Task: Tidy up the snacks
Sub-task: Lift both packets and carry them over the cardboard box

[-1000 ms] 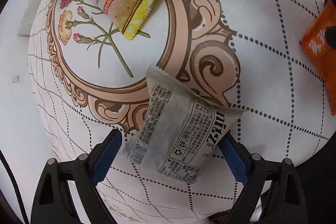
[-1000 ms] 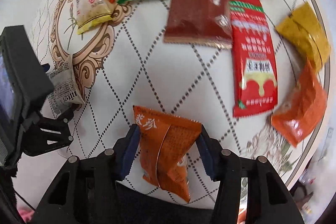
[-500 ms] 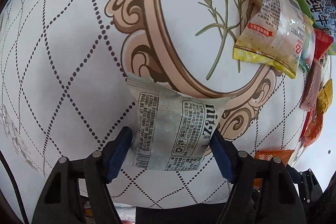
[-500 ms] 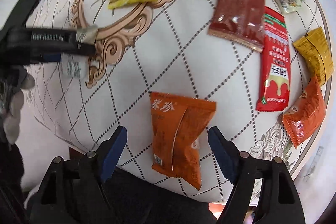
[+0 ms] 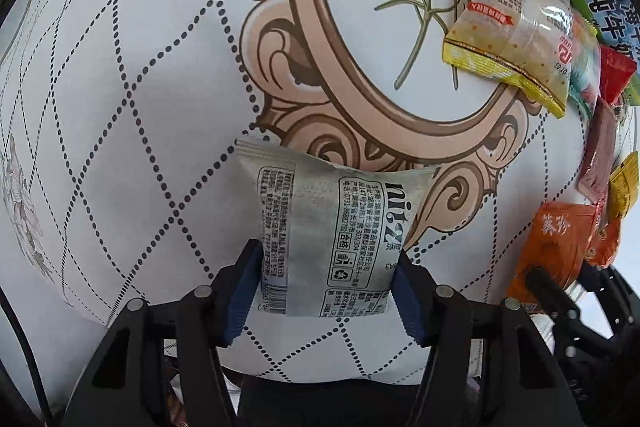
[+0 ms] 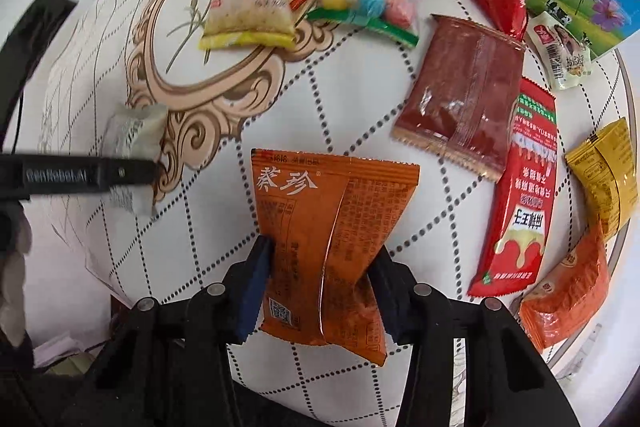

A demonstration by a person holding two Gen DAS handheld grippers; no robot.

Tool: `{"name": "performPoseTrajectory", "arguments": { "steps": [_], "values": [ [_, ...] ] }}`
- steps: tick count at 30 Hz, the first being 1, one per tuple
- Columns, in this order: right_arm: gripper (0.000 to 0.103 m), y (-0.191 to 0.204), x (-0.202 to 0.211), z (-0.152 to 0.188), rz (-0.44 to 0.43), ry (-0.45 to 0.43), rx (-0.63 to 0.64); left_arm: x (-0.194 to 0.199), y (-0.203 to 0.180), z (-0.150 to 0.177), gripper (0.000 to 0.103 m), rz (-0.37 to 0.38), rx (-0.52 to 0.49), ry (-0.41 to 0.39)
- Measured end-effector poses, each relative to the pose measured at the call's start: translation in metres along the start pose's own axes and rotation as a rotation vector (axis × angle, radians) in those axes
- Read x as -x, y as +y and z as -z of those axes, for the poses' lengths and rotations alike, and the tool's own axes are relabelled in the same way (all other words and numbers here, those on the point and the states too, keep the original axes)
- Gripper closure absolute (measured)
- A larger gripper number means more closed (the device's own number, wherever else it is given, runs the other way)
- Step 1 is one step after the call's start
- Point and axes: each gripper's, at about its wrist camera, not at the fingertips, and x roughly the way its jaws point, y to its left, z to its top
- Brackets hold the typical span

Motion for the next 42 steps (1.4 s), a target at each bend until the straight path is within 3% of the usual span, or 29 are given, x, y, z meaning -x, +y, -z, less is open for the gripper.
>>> {"name": "performPoseTrajectory", "arguments": {
  "steps": [2, 6, 9, 11, 14, 16, 20, 28, 33, 37, 42],
  "values": [
    [0.031, -0.015, 0.01, -0.003, 0.01, -0.021, -0.035, -0.009, -0.008, 0.0, 0.044, -0.026, -0.008, -0.012],
    [0.031, -0.02, 0.035, -0.001, 0.101, -0.081, -0.042, -0.004, -0.018, 0.004, 0.044, -0.082, -0.014, -0.045],
    [0.031, -0.003, 0.045, 0.011, 0.076, -0.097, -0.04, 0.0, -0.039, 0.011, 0.044, -0.103, -0.032, -0.06],
    [0.031, 0.015, 0.04, 0.015, 0.074, -0.085, -0.003, -0.006, -0.054, 0.01, 0.044, -0.109, -0.04, -0.056],
    [0.032, 0.032, 0.008, 0.02, 0.171, -0.018, 0.056, -0.01, -0.056, 0.014, 0.044, -0.111, -0.036, -0.057],
    [0.043, 0.03, -0.01, 0.02, 0.226, -0.004, 0.066, -0.012, -0.059, 0.015, 0.044, -0.101, -0.026, -0.063],
    [0.045, 0.013, -0.002, 0.025, 0.181, -0.025, 0.041, -0.001, -0.065, 0.019, 0.05, -0.082, -0.021, -0.09],
    [0.051, -0.057, 0.044, 0.026, -0.028, -0.073, -0.118, 0.031, -0.085, 0.035, 0.051, -0.009, -0.062, -0.106],
    [0.051, -0.111, 0.09, 0.031, -0.119, -0.129, -0.194, 0.068, -0.115, 0.031, 0.051, 0.033, -0.105, -0.142],
    [0.051, -0.129, 0.127, 0.044, -0.167, -0.2, -0.229, 0.108, -0.142, 0.025, 0.051, 0.077, -0.15, -0.195],
    [0.051, -0.162, 0.195, 0.025, -0.196, -0.314, -0.227, 0.158, -0.155, 0.001, 0.051, 0.144, -0.227, -0.25]
  ]
}}
